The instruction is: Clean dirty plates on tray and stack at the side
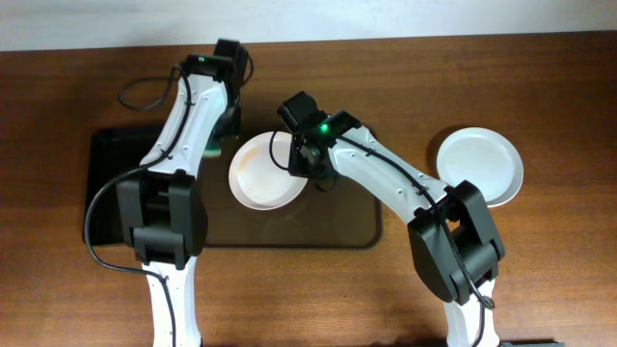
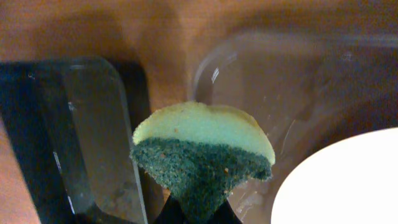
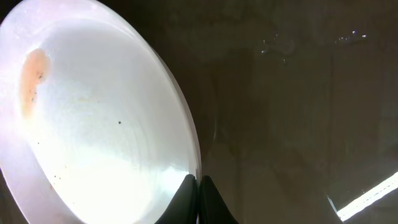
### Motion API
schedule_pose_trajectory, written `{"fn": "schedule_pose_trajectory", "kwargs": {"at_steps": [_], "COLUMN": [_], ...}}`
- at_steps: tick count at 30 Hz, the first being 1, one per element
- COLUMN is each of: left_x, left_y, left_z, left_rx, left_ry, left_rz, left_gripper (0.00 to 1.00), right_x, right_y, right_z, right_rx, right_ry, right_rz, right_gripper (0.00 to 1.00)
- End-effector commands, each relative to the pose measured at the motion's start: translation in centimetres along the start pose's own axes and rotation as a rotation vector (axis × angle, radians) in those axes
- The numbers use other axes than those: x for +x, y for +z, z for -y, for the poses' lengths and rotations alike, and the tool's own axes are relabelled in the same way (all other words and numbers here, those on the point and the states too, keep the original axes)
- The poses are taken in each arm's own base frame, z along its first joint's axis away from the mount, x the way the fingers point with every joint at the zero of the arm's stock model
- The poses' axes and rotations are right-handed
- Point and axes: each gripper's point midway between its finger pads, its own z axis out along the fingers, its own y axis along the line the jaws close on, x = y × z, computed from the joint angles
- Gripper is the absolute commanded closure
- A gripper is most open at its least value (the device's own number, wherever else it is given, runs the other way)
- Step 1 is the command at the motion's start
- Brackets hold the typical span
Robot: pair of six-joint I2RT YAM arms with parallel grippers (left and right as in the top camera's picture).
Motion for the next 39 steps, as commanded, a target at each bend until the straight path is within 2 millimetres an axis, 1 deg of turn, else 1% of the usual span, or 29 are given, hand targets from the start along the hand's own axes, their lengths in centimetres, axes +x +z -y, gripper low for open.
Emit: {"fn": "schedule_pose_trajectory", "kwargs": {"at_steps": [1, 3, 5, 7, 8, 9, 13, 15, 16, 17, 18, 21, 22, 23, 24, 25, 26, 27, 28, 29, 30, 31, 32, 34, 35, 37, 39], "left_x": [-1.8, -1.6, -1.4, -1.4, -1.5, -1.7, -1.9, -1.9, -1.9, -1.9, -1.9, -1.9, -1.9, -1.9, -1.9, -1.9, -1.9, -1.9, -1.9, -1.9, -1.9, -1.9, -1.9, -1.9, -1.8, -1.7, -1.7], "left_y": [-1.9, -2.1, -2.2, -2.2, -2.2, -2.1, -1.7, -1.5, -1.4, -1.4, -1.3, -1.3, -1.3, -1.3, -1.3, -1.3, -1.3, -1.3, -1.3, -1.3, -1.3, -1.3, -1.3, -1.2, -1.2, -1.0, -1.0], "left_z": [-0.1, 1.8, 2.9, 2.9, 2.8, 2.7, 1.7, 1.3, 1.2, 1.0, 1.0, 0.9, 0.9, 0.9, 0.9, 0.9, 0.9, 0.9, 0.9, 0.9, 0.9, 0.9, 0.9, 0.9, 0.9, 1.0, 1.0], "left_rx": [0.057, 0.194, 0.266, 0.266, 0.266, 0.266, 0.264, 0.282, 0.302, 0.313, 0.32, 0.32, 0.324, 0.324, 0.324, 0.324, 0.324, 0.324, 0.323, 0.323, 0.324, 0.324, 0.324, 0.323, 0.323, 0.322, 0.322], "left_ry": [-0.064, -0.068, -0.07, -0.07, -0.073, -0.077, -0.101, -0.116, -0.126, -0.132, -0.137, -0.139, -0.139, -0.139, -0.139, -0.139, -0.139, -0.139, -0.139, -0.139, -0.139, -0.139, -0.139, -0.139, -0.138, -0.137, -0.137], "left_rz": [0.053, 0.03, 0.015, 0.016, 0.019, 0.025, 0.026, 0.019, 0.015, 0.012, 0.009, 0.008, 0.008, 0.008, 0.008, 0.007, 0.008, 0.008, 0.008, 0.008, 0.008, 0.007, 0.007, 0.006, 0.004, -0.001, -0.001], "left_gripper": [1.0, 1.0, 1.0, 0.99, 0.99, 1.0, 1.0, 1.0, 0.99, 0.99, 0.99, 0.99, 1.0, 0.99, 0.99, 1.0, 0.99, 1.0, 1.0, 1.0, 0.99, 0.99, 0.99, 1.0, 0.99, 1.0, 0.99], "right_x": [-1.5, -3.0, -5.0, -5.8, -6.4, -6.7, -7.3, -7.3, -7.0, -6.7, -6.3, -5.4, -4.8, -4.3, -4.0, -4.0, -4.1, -4.4, -4.7, -4.9, -5.3, -6.0, -6.6, -7.1, -7.0, -6.6, -6.2], "right_y": [-0.9, -2.7, -6.8, -9.5, -11.9, -13.0, -16.1, -19.3, -20.6, -21.5, -21.7, -21.7, -19.6, -17.7, -15.9, -14.4, -13.2, -12.3, -11.5, -11.1, -10.6, -10.5, -10.3, -9.6, -8.7, -6.5, -4.4], "right_z": [1.0, 1.8, 3.1, 4.4, 5.7, 6.1, 6.2, 5.9, 5.4, 5.0, 4.3, 3.0, 2.3, 2.2, 2.6, 4.0, 5.7, 7.2, 8.6, 9.8, 12.2, 14.1, 15.6, 17.4, 18.0, 18.5, 18.1], "right_rx": [0.02, 0.061, 0.156, 0.258, 0.372, 0.425, 0.609, 0.768, 0.827, 0.861, 0.864, 0.848, 0.749, 0.658, 0.567, 0.495, 0.438, 0.396, 0.345, 0.31, 0.252, 0.203, 0.156, 0.092, 0.044, -0.048, -0.139], "right_ry": [-0.015, -0.084, -0.188, -0.228, -0.23, -0.233, -0.257, -0.275, -0.293, -0.307, -0.325, -0.371, -0.404, -0.414, -0.369, -0.267, -0.184, -0.127, -0.069, -0.023, 0.066, 0.103, 0.11, 0.096, 0.082, 0.062, 0.039], "right_rz": [0.042, 0.121, 0.262, 0.346, 0.432, 0.48, 0.643, 0.791, 0.848, 0.885, 0.9, 0.903, 0.815, 0.72, 0.632, 0.545, 0.451, 0.378, 0.302, 0.252, 0.171, 0.124, 0.091, 0.038, -0.007, -0.089, -0.154], "right_gripper": [0.96, 0.96, 0.96, 0.96, 0.96, 0.96, 0.96, 0.96, 0.96, 0.96, 0.96, 0.96, 0.96, 0.96, 0.96, 0.96, 0.93, 0.88, 0.76, 0.7, 0.6, 0.54, 0.52, 0.45, 0.42, 0.37, 0.35]}}
